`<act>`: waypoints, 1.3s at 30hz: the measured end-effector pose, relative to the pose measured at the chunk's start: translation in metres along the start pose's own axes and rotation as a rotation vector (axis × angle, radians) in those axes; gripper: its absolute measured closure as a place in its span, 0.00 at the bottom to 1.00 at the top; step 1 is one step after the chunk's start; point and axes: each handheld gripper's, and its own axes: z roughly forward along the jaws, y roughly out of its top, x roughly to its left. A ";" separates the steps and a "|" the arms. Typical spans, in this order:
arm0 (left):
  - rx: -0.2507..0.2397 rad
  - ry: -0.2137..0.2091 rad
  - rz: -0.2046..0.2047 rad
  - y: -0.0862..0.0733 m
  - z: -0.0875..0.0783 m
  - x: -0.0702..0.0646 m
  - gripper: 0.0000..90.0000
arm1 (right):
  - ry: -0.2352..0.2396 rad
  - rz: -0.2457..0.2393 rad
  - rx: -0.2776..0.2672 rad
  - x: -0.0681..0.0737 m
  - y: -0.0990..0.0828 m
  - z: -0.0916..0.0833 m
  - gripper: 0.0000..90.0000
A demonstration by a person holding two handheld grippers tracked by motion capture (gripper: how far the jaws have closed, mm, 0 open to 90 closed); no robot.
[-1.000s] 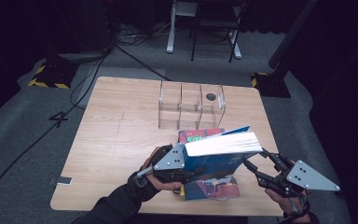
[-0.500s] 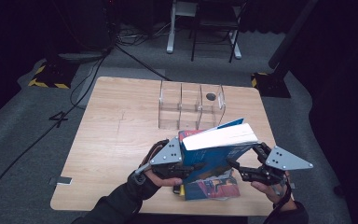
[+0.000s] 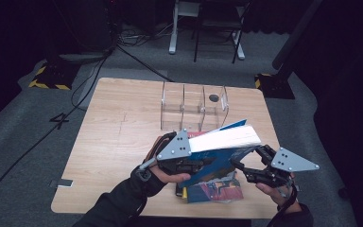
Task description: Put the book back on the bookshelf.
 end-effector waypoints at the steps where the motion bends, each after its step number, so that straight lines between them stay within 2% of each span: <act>1: -0.008 0.001 0.000 0.004 -0.001 0.001 0.59 | 0.002 -0.001 -0.001 0.000 0.000 0.000 0.43; 3: 0.000 0.017 0.014 0.014 -0.001 0.000 0.59 | -0.001 -0.002 0.000 0.000 0.000 0.000 0.43; 9: 0.004 0.036 0.007 0.018 0.002 0.001 0.58 | -0.008 0.000 0.003 0.000 0.000 0.000 0.44; 14: 0.007 0.030 0.017 0.019 0.001 0.001 0.62 | -0.012 0.000 0.004 0.000 0.001 0.001 0.44; 20: 0.009 0.010 -0.011 0.020 0.001 0.004 0.65 | -0.014 -0.009 0.003 0.000 0.001 -0.003 0.42; 24: 0.012 0.002 -0.027 0.021 0.002 0.007 0.66 | -0.041 -0.005 0.020 -0.006 -0.003 -0.013 0.38; 28: 0.019 0.024 -0.054 0.023 0.005 0.014 0.66 | -0.091 0.040 0.103 -0.018 -0.016 -0.022 0.33; 31: 0.023 0.033 -0.068 0.024 0.007 0.017 0.66 | -0.131 0.071 0.163 -0.028 -0.032 -0.031 0.32; 33: 0.028 0.039 -0.074 0.025 0.008 0.019 0.66 | -0.158 0.081 0.195 -0.034 -0.042 -0.035 0.31; 39: 0.035 0.055 -0.082 0.027 0.011 0.023 0.66 | -0.202 0.160 0.276 -0.053 -0.074 -0.042 0.32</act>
